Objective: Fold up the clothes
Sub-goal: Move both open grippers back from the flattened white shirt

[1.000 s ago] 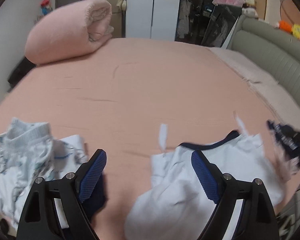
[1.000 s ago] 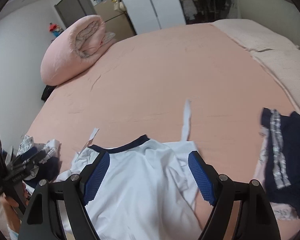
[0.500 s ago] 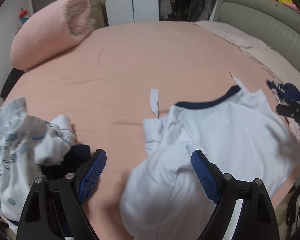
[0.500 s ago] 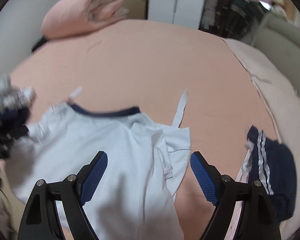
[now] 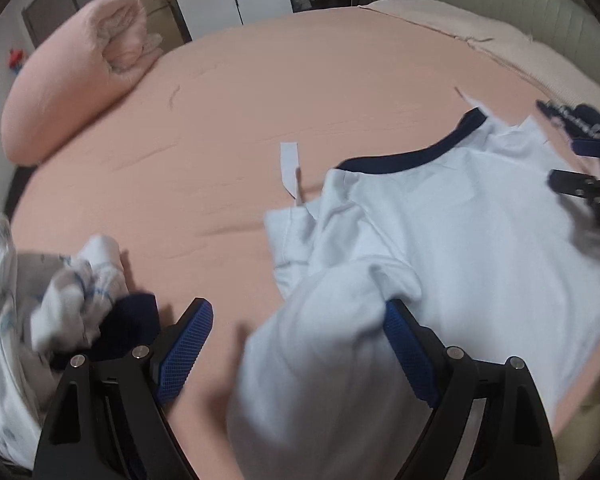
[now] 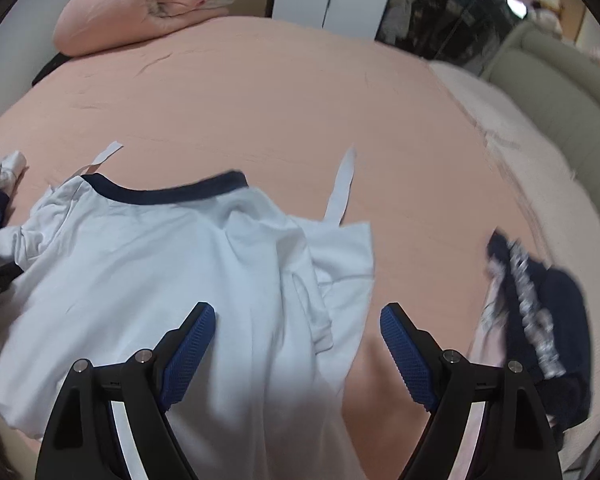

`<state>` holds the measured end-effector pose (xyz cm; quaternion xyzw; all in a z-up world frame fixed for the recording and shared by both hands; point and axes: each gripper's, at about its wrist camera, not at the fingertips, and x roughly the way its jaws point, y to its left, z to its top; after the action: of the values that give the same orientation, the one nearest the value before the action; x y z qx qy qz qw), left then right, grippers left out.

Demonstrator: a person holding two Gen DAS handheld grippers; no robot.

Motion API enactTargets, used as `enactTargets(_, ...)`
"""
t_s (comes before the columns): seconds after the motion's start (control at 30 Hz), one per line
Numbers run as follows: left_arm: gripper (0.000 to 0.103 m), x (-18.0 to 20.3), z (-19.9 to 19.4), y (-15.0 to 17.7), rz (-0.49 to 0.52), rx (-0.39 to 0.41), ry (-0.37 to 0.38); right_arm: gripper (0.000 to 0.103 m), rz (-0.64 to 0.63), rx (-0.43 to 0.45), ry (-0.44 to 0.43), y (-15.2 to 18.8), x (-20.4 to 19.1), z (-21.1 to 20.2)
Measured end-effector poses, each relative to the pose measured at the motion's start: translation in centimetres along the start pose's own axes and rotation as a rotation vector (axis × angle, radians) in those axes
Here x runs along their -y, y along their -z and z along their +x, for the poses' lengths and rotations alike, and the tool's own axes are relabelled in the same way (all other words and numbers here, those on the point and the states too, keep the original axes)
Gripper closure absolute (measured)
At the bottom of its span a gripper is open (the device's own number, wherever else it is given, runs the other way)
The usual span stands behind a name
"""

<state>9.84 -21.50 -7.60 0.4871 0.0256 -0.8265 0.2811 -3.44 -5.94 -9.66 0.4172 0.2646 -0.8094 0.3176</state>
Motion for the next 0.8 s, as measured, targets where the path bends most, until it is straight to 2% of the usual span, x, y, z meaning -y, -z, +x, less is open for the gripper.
enactTargets(0.03,0.016,0.1,-0.1,-0.3,0.0,0.017,-0.041,0.019,0.015,-0.005,-0.007,0.1,0.3,0.2)
enactTargets(0.1,0.017,0.3,-0.5,-0.8,0.001,0.051,-0.04,0.023,0.041,-0.015,-0.014,0.5,1.0,0.7)
enactTargets(0.13,0.018,0.4,-0.5,-1.1,0.002,0.055,-0.031,0.036,0.047,-0.015,-0.02,0.6,1.2,0.8)
enactTargets(0.17,0.018,0.5,-0.2,-1.4,0.009,0.052,-0.046,0.042,0.052,-0.013,-0.034,0.7,1.5,0.9)
enactTargets(0.2,0.018,0.6,0.0,-1.6,0.016,0.047,-0.066,0.043,0.057,-0.023,-0.045,0.7,1.7,1.2)
enactTargets(0.3,0.018,0.9,1.4,-2.5,0.073,0.022,-0.158,0.043,0.041,-0.029,-0.026,0.9,2.0,1.6)
enactTargets(0.43,0.018,0.4,2.5,-3.0,0.084,0.012,-0.172,0.043,0.028,-0.031,0.013,0.7,2.3,1.8)
enactTargets(0.6,0.017,-1.9,3.6,-3.5,-0.022,-0.004,-0.236,0.043,0.04,-0.048,0.043,1.1,2.8,2.0)
enactTargets(0.73,0.017,-4.0,4.1,-3.6,-0.114,-0.02,-0.201,0.042,0.068,-0.06,0.06,1.5,3.6,2.1)
enactTargets(0.8,0.017,-4.6,4.4,-3.6,-0.127,-0.036,-0.198,0.04,0.076,-0.07,0.081,1.5,3.9,2.3)
